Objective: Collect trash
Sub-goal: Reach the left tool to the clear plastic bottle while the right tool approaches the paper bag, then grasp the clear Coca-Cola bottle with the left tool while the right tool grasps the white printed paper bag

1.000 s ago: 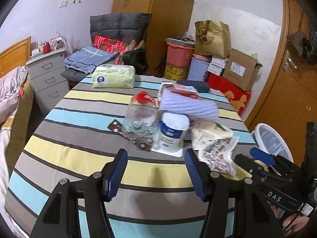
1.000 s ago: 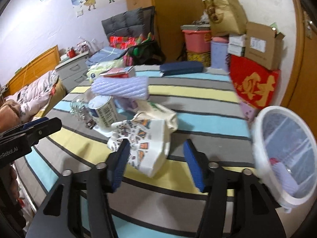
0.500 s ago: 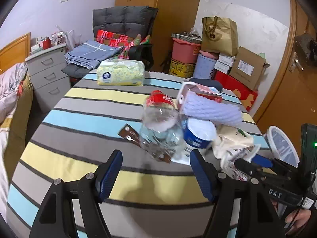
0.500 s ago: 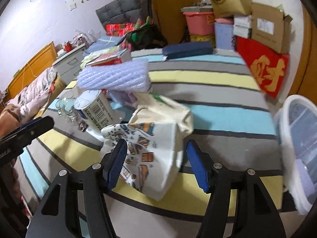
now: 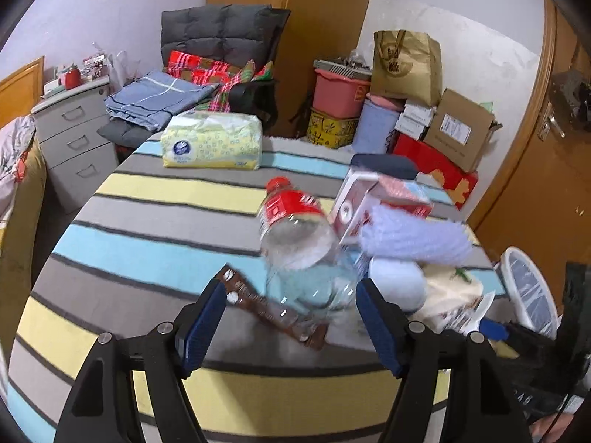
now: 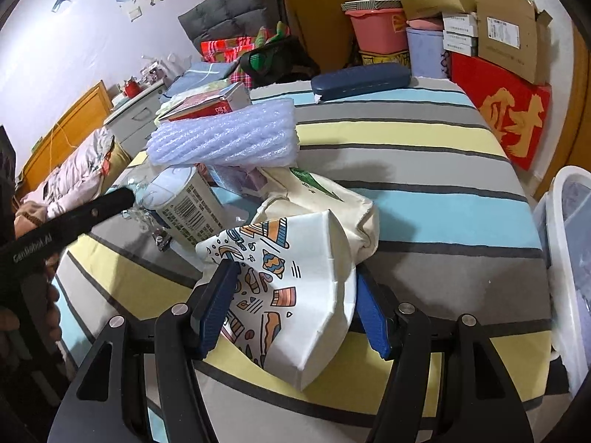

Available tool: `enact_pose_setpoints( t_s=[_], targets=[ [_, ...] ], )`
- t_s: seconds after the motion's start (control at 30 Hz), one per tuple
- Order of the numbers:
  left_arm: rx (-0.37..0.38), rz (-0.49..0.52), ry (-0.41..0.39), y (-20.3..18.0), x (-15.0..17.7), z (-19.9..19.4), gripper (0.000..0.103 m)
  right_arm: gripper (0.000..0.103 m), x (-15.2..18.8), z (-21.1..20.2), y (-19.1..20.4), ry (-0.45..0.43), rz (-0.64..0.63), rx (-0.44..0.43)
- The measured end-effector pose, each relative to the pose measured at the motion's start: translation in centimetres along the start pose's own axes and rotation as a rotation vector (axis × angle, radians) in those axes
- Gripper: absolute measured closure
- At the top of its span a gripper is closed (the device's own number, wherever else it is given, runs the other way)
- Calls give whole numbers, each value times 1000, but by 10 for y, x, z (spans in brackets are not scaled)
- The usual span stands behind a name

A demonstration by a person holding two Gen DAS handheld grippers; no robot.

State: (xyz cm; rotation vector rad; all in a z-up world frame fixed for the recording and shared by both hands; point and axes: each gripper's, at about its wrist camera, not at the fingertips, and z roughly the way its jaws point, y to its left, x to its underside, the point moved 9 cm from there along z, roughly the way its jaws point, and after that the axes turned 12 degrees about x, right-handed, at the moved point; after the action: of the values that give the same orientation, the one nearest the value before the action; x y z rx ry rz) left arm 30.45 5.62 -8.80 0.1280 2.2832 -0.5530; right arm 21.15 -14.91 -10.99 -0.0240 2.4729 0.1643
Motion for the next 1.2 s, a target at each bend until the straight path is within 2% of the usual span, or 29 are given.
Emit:
enact_pose_setpoints(
  t_s=[0.07,0.23,0.3,0.4,0.47,0.7,0.87,1.1,1.2],
  targets=[
    [20,-1,1,-3,-6,5,30,39,0,0,0,1,8,-9],
    [-22,0,18,2,-23,22,30,39,-1,2,0,4,7,-13],
    [3,-13,34,3,-28,32,30,39,-1,2,-1,2,5,-12],
    [-44,-3,62,9,-30,42,30,41,-1,3,-1,5,9,-19],
    [-58,6,78,11,-31,50,30,45,-2,3,-3,3,15,-26],
    [-9,-41,115,14,-22,67,31,57,-4,-1,-3,-23,5,-26],
    [-16,-48,107,15,-22,61,40,68,-5,-7,-2,-51,-14,-17],
    [-17,-51,102,15,-16,49,40,76,-5,-15,-1,-81,-45,-1],
    [-19,-47,98,15,-11,39,40,83,-7,-20,0,-102,-57,5]
  ],
)
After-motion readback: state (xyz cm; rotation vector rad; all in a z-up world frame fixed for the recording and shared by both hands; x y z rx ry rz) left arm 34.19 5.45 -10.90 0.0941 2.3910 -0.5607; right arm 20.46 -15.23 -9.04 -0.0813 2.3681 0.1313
